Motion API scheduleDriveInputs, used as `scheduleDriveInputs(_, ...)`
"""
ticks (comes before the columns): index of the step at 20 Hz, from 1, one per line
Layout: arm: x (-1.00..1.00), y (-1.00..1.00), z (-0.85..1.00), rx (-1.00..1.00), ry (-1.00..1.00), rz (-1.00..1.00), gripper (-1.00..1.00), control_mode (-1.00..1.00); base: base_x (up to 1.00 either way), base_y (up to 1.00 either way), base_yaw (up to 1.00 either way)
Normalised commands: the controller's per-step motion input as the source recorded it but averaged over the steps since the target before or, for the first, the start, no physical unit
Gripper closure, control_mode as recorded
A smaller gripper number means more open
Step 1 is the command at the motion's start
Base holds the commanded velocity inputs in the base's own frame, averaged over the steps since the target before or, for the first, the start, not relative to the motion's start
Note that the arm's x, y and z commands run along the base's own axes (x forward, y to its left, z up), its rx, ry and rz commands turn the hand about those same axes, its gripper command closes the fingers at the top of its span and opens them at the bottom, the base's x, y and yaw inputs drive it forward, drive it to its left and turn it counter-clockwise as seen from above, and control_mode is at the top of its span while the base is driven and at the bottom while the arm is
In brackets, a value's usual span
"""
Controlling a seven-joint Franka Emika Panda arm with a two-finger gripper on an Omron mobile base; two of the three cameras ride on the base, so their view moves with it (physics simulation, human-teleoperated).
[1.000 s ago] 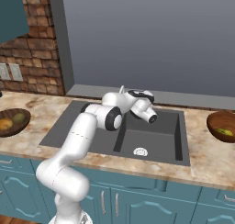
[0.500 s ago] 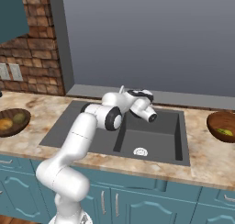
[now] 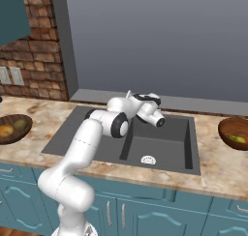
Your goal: Pick the potatos from the sink and place them in one bowl. Place the pear in the other bowl. Then turn off the sink faucet.
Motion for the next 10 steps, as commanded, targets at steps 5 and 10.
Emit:
scheduleDriveInputs(5, 0.00, 0.00, 0.00, 0.00, 0.00, 0.00, 1.00, -1.00, 0.00, 0.00, 0.00)
scheduleDriveInputs(10, 0.00, 0.00, 0.00, 0.00, 0.00, 0.00, 1.00, -1.00, 0.00, 0.00, 0.00)
